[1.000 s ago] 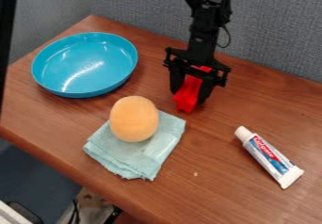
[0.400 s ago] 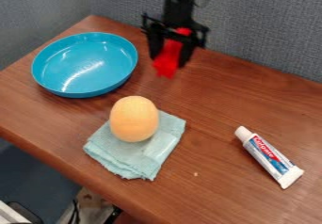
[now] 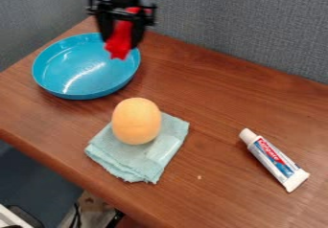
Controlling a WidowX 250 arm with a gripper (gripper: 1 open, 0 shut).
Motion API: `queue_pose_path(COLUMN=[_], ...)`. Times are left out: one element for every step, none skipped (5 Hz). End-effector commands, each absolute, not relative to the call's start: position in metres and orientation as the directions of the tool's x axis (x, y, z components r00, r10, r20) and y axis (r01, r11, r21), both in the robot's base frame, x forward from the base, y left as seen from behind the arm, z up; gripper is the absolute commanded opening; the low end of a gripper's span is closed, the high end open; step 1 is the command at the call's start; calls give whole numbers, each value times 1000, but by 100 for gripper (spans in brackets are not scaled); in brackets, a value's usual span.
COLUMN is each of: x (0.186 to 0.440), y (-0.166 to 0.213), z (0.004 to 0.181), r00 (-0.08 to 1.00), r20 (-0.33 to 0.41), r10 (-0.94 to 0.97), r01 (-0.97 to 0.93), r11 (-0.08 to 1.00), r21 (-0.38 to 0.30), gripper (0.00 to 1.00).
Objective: Put the red object on the blue plate
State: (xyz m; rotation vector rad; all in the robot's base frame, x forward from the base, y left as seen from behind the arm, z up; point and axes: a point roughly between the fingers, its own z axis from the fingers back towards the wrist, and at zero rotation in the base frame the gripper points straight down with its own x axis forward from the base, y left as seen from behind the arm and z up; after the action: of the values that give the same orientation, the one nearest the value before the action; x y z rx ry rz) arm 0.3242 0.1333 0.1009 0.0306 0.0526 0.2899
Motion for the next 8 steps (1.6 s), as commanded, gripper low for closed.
queue_pose_path(x=[320,323,323,315,308,302,299,296], y=[153,155,151,159,165,171,175,179], z=[119,109,102,100,98,94,88,82], r00=[951,951,956,952,948,944,943,942], r20=[17,4,2,-5,-11,-23,-36,-49], r10=[309,308,293,306,317,328,331,331], r01=[-310,-307,-293,-305,-315,-325,-325,-324], r11=[949,950,954,949,945,941,939,939], r21=[51,60,66,75,88,99,109,113], gripper=[0,0,0,0,0,0,0,0])
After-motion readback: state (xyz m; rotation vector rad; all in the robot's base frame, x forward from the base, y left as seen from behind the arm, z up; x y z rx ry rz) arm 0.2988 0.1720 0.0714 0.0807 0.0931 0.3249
